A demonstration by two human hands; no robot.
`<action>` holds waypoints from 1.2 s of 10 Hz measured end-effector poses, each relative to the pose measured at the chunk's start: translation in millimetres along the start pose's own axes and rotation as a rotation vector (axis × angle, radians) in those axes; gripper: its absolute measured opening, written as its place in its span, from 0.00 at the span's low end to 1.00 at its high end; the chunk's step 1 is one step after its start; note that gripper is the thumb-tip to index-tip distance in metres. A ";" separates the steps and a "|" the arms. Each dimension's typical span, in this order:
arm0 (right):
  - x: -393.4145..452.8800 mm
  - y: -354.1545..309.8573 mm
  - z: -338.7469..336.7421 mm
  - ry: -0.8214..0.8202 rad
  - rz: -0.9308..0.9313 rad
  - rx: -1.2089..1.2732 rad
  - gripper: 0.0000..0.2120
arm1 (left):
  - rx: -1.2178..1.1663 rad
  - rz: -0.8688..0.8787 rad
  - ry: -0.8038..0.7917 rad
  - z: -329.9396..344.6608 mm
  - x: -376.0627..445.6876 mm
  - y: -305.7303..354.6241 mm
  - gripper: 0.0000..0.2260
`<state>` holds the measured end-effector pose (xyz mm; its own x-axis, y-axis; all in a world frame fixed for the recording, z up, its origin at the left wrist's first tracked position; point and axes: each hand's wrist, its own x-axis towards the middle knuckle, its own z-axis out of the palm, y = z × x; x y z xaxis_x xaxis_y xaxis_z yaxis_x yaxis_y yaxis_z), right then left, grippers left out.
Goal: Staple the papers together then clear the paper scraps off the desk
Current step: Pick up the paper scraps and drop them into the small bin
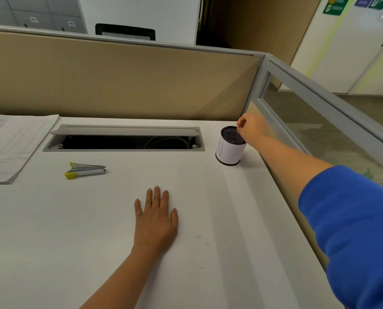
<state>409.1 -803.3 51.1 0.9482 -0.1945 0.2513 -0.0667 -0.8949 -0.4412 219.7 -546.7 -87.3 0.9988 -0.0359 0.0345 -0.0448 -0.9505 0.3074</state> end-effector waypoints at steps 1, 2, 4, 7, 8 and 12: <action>1.2 -0.7 2.4 0.031 0.016 -0.003 0.07 | 0.019 -0.001 -0.005 0.8 0.0 -1.2 0.35; 0.2 -3.3 -0.5 0.035 0.056 0.013 0.08 | 0.013 0.002 0.000 0.0 -0.3 -0.7 0.35; -64.5 -36.6 -11.7 -0.122 -0.067 0.097 0.11 | -0.002 -0.002 -0.025 -3.9 -0.2 1.0 0.30; -283.6 -9.6 26.9 -0.583 -0.533 -0.069 0.34 | -0.011 0.007 -0.016 -4.1 -0.2 -0.6 0.26; -311.8 2.2 21.5 -0.680 -0.730 -0.208 0.33 | -0.006 0.010 -0.017 -4.4 -0.8 -0.8 0.26; -280.7 -1.6 37.2 -0.602 -0.557 -0.356 0.37 | 0.002 0.015 -0.029 -6.2 -3.2 -1.0 0.26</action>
<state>154.6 -732.3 -50.7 0.8678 0.4594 -0.1895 0.4545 -0.8879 -0.0712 216.4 -543.7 -81.9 0.9982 -0.0592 0.0114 -0.0599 -0.9503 0.3054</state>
